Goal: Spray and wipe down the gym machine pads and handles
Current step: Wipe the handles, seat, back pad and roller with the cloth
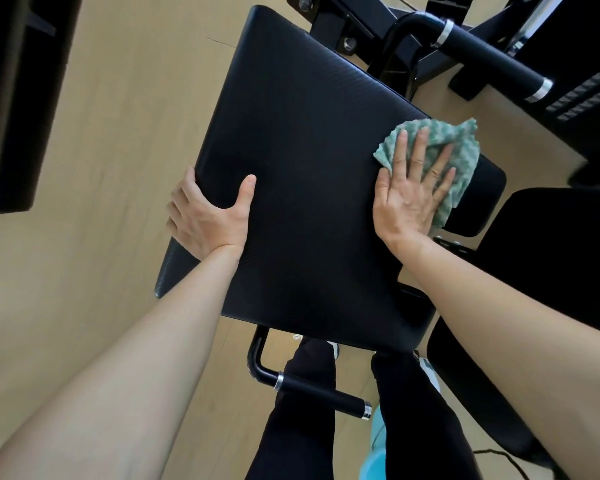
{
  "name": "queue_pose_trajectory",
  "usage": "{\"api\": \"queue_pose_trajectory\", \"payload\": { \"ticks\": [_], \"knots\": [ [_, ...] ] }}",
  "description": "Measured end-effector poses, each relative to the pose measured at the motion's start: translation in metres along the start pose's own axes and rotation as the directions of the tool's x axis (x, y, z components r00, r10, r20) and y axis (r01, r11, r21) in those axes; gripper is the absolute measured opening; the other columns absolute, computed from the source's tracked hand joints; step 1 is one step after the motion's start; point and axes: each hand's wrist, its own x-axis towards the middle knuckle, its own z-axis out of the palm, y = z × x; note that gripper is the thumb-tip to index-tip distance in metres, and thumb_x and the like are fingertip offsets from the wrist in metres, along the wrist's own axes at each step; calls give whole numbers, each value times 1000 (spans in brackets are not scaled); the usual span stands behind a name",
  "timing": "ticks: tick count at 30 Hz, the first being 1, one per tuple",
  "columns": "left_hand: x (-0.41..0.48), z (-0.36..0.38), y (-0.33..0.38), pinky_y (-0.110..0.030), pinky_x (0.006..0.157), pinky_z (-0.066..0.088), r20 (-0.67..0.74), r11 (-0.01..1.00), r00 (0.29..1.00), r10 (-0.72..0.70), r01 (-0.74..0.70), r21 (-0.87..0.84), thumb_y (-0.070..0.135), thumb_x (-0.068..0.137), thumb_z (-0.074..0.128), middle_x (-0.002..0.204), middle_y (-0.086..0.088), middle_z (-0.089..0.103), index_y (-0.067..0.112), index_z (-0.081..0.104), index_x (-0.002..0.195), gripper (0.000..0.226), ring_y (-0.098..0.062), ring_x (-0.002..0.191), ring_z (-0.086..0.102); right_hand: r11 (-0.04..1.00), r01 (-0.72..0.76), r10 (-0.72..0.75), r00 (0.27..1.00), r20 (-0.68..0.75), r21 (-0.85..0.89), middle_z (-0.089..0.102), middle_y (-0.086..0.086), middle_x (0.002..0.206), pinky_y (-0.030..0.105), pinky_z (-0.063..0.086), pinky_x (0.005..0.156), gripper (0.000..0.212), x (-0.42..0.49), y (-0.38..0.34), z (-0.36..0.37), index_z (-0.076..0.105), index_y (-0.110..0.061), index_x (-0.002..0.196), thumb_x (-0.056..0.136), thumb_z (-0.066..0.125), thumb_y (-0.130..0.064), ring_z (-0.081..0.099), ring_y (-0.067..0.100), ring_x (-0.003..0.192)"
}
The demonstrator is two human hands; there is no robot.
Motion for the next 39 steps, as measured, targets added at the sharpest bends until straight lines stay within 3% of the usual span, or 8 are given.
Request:
{"api": "queue_pose_trajectory", "payload": {
  "ticks": [7,15,17,19,23,26,29,39],
  "knots": [
    [0,0,2,-41,106,35,5,1000,1000,4,-4,15,94,73,50,144,-1,57,24,47,147,102,-26,128,53,924,383,-382,922,58,-8,-6,-7,174,59,-13,125,60,23,-79,-6,0,-36,165,109,15,-48,-16,40,157],
    [4,3,-2,-41,102,33,-6,998,1000,-9,9,-62,65,92,37,146,-2,57,23,50,148,72,-27,126,52,532,847,-825,518,226,-2,7,0,174,57,1,128,74,-42,-82,10,15,-27,165,101,45,-49,-4,33,160],
    [2,-1,-3,-43,104,33,-17,988,1000,-26,23,-152,58,92,38,147,-3,55,22,51,148,68,-27,127,51,608,777,-794,597,114,164,17,6,172,52,12,128,73,-50,-64,4,26,-19,163,99,55,-39,9,29,160],
    [-12,-6,4,-48,108,32,-70,979,997,26,-40,-202,47,91,49,147,-5,53,19,52,146,62,-29,129,48,752,607,-595,793,-132,258,36,13,164,50,27,122,65,-52,-46,-4,44,-11,155,95,62,-29,31,31,153],
    [-64,-7,30,-48,112,29,-6,862,865,502,-501,-76,34,89,64,150,-2,53,24,63,137,49,-27,141,45,964,124,-79,979,-189,236,31,15,164,54,24,121,63,-31,-15,-14,41,-14,156,98,56,-34,26,33,152],
    [-80,9,38,-51,121,26,248,701,680,690,-713,6,41,94,61,165,-3,39,27,53,150,58,-28,154,31,994,-23,21,1000,20,104,-2,8,173,59,1,127,75,-12,5,-14,14,-29,165,101,45,-55,-6,37,158],
    [-66,22,43,-52,128,15,318,666,651,689,-742,79,49,102,50,172,-5,20,26,32,162,67,-30,160,16,999,5,-11,993,116,47,-19,2,172,60,-10,124,82,-7,20,-8,-6,-40,163,98,34,-72,-21,35,156],
    [44,21,117,-59,125,11,277,903,903,329,-387,188,66,101,20,174,-11,3,28,3,166,77,-40,158,11,996,35,-52,974,218,82,-31,-3,168,59,-18,122,87,-5,28,-14,-17,-45,159,95,29,-80,-32,33,153]
  ]
}}
